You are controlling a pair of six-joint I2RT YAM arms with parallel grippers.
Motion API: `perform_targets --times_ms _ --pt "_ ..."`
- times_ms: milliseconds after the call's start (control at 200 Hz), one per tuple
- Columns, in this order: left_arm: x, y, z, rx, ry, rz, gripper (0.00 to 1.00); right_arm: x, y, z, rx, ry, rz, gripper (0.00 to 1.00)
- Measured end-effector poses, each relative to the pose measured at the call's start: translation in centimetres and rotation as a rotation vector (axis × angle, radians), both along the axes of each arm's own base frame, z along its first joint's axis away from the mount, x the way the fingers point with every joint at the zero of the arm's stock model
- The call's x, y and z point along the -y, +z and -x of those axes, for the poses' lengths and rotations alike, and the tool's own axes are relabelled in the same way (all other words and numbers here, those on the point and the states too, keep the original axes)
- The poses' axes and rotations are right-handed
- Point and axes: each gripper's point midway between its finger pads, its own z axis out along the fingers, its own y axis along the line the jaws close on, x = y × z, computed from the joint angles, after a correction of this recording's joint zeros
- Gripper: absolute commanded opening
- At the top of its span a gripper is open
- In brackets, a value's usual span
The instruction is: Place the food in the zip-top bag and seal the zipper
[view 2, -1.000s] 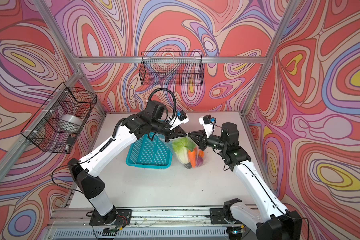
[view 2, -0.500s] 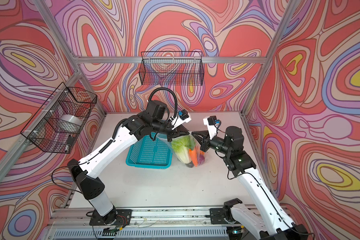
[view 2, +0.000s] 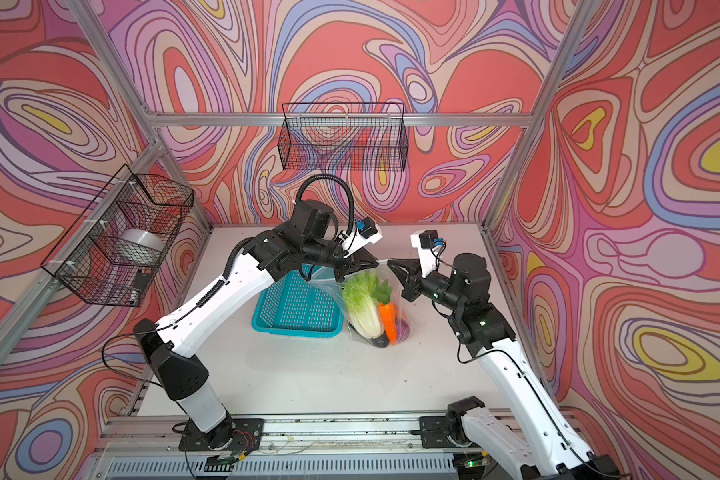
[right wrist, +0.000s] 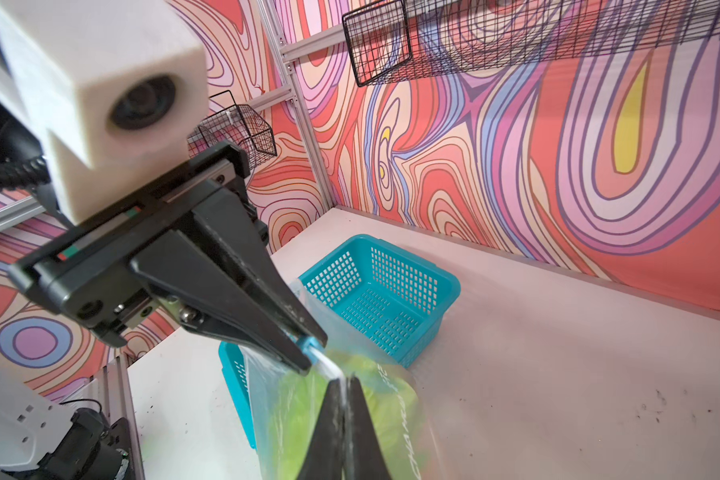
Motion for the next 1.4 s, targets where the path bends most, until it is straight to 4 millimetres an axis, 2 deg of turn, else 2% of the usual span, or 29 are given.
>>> perform_targets --times_ms 250,561,991,1397 --pt "-0.8 -1.4 0.0 0.001 0.043 -0.003 0.00 0.6 -0.4 -0.2 -0.022 -0.040 0.006 0.00" --pt "-2.2 -3.6 -1.0 0.021 0.123 -0.050 0.00 1.3 -1.8 -0.8 -0.055 -0.096 0.014 0.00" --pt "-4.7 -4.9 -2.0 -0.005 0.183 -0.049 0.00 2.0 -2.0 -0.9 -0.056 -0.130 0.014 0.00" --pt "-7.7 -6.3 -1.5 -0.028 0.245 -0.056 0.00 2.2 -2.2 -0.8 -0.061 -0.136 0.014 0.00"
